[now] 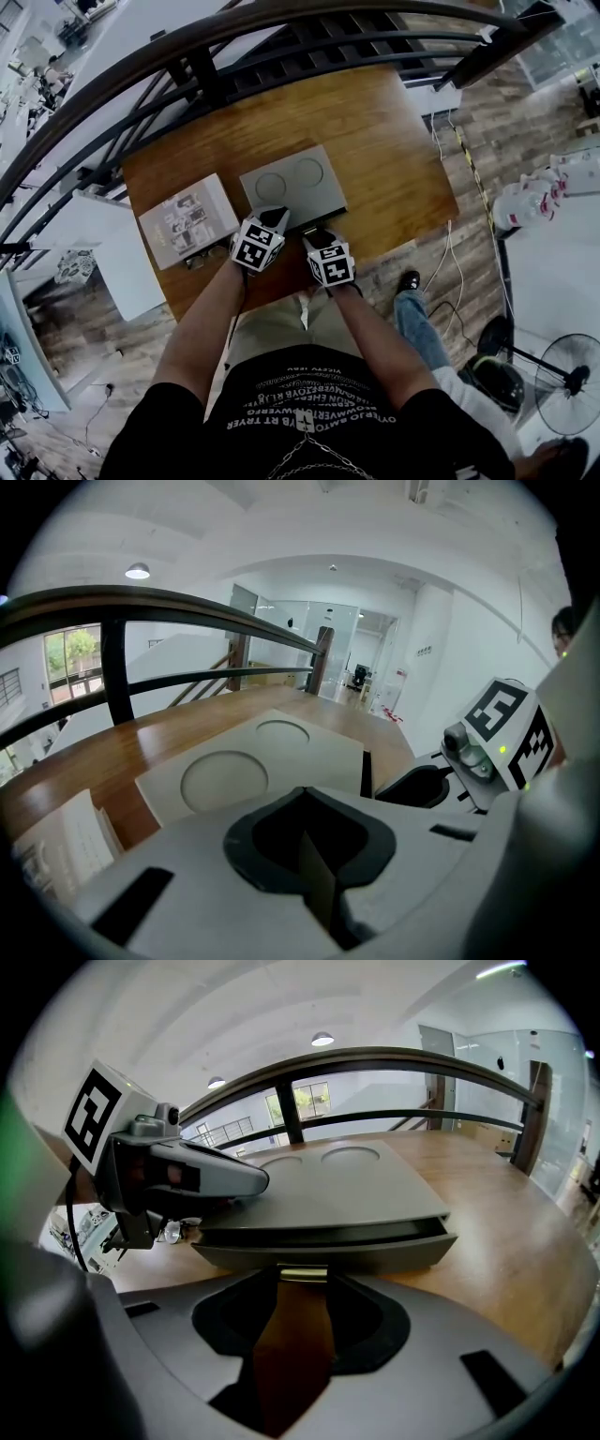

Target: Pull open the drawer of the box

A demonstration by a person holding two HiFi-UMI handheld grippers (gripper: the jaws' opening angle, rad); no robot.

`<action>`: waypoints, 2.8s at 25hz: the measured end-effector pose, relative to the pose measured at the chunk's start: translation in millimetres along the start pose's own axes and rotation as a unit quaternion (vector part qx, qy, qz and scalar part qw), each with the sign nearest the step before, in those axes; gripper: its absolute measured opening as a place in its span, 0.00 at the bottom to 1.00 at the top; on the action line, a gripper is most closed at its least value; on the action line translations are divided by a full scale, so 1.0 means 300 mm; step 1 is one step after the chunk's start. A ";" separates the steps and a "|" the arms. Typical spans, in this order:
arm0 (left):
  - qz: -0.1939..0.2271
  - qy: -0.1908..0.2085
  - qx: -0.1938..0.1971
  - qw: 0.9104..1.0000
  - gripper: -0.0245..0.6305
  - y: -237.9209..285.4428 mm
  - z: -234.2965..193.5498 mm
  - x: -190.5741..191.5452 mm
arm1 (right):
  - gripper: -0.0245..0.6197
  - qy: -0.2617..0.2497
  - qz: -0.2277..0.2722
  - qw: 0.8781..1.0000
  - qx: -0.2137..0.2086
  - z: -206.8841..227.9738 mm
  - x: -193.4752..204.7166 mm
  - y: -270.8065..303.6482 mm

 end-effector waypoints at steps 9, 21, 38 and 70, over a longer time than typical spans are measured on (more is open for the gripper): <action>-0.005 -0.006 0.004 1.000 0.05 -0.001 -0.003 -0.002 | 0.29 0.001 -0.009 1.000 -0.001 -0.008 0.081 -0.035; -0.011 -0.009 0.000 1.000 0.05 0.008 0.003 0.002 | 0.29 -0.003 -0.033 0.999 -0.009 -0.017 0.192 -0.077; -0.019 0.069 -0.049 0.996 0.05 0.033 0.045 0.018 | 0.29 -0.019 -0.050 0.998 -0.016 -0.032 0.286 -0.132; -0.046 0.021 -0.038 0.998 0.05 0.015 0.036 0.006 | 0.30 -0.042 -0.065 0.997 -0.028 -0.033 0.397 -0.266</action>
Point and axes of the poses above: the fingertips, and each gripper's own axes: y forward along the fingers, z to its right, x out of its underside, the point moved 2 cm from there along -y, backward along the fingers, and after that the axes turned 15 degrees about -z, right-handed, at the moved point
